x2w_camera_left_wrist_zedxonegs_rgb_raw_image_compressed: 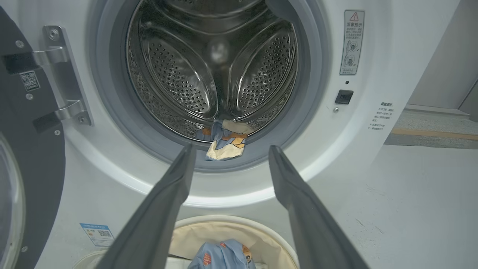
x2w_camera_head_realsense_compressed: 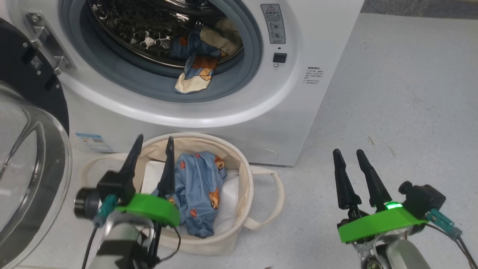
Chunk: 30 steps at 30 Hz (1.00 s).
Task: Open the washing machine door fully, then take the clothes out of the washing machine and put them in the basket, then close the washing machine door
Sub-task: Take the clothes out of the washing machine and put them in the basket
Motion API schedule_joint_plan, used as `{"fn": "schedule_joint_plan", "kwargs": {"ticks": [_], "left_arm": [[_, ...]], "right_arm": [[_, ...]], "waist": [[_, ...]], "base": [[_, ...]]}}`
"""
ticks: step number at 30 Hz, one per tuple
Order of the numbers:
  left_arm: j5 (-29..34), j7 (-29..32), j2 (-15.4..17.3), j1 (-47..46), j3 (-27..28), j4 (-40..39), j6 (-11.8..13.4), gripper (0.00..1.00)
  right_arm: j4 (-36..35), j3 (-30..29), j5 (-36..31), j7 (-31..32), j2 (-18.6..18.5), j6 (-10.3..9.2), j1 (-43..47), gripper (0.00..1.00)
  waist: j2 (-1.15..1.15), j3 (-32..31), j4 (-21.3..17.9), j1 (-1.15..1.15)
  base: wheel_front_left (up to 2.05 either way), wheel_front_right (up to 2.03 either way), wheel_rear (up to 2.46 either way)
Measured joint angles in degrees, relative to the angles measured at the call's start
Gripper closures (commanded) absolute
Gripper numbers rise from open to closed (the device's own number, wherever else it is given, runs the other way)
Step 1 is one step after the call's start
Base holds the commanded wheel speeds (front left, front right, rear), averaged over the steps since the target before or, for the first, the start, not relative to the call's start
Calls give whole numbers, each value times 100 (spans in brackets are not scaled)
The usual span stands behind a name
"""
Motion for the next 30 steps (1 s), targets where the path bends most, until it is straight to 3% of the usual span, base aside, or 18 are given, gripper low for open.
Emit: {"fn": "schedule_joint_plan", "kwargs": {"ticks": [10, 30], "left_arm": [[116, 0, -56, 746, 185, -407, -130, 0], [420, 0, -165, 905, 176, -397, -254, 0]], "right_arm": [[77, 70, 0, 0, 0, 0, 260, 0], [74, 181, -42, 0, 0, 0, 310, 0]], "waist": [[0, -245, 11, 0], [0, -233, -52, 0]], "base": [[0, 0, 0], [0, 0, 0]]}}
